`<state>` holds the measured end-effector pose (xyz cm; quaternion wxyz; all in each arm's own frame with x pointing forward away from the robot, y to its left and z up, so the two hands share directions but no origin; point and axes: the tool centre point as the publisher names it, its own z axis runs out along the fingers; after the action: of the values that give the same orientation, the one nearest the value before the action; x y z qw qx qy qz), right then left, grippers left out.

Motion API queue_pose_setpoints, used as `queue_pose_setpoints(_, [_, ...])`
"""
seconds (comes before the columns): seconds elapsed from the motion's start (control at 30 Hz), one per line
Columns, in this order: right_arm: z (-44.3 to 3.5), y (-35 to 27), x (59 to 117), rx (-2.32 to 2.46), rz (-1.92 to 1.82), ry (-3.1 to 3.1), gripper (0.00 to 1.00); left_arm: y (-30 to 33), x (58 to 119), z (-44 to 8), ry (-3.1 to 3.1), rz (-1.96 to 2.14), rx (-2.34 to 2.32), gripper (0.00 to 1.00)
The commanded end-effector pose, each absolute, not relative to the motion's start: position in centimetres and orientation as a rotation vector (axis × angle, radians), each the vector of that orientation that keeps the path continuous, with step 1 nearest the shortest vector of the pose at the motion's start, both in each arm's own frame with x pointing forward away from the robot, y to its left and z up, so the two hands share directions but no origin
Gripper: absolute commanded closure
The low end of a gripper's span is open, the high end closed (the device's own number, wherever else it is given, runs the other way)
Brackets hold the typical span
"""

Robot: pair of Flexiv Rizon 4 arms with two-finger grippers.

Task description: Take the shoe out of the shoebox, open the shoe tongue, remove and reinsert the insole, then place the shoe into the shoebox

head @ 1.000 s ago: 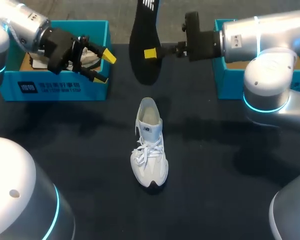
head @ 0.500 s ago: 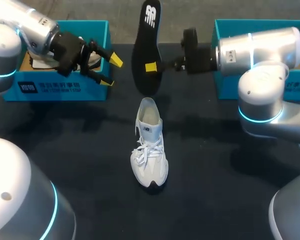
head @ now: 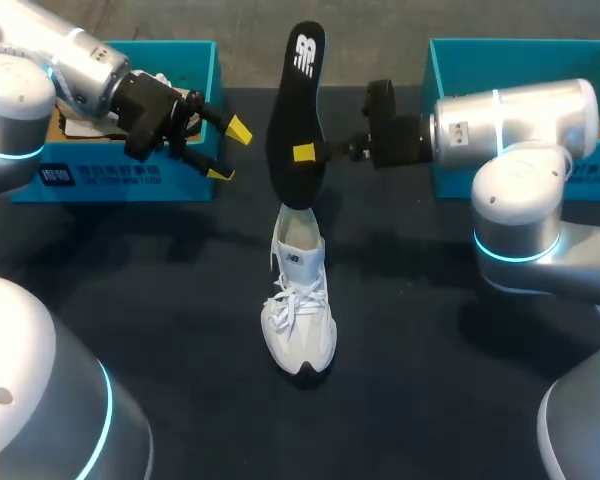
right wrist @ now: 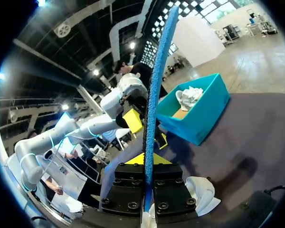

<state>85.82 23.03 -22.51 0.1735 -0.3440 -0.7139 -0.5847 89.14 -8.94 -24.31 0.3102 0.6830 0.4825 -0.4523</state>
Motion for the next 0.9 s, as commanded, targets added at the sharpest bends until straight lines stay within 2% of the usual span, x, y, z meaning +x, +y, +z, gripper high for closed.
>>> queue_pose_setpoints(0.03, [-23.3, 23.3, 85.5, -0.985, -1.668, -2.018, 1.00, -9.1, 89.8, -24.8, 1.246, -1.217, 1.822, 0.00])
queue_pose_setpoints(0.9, [-24.6, 22.7, 84.7, -1.006, -1.656, -1.995, 1.00, -8.3, 88.9, -25.0, 1.273, -1.220, 1.860, 0.00])
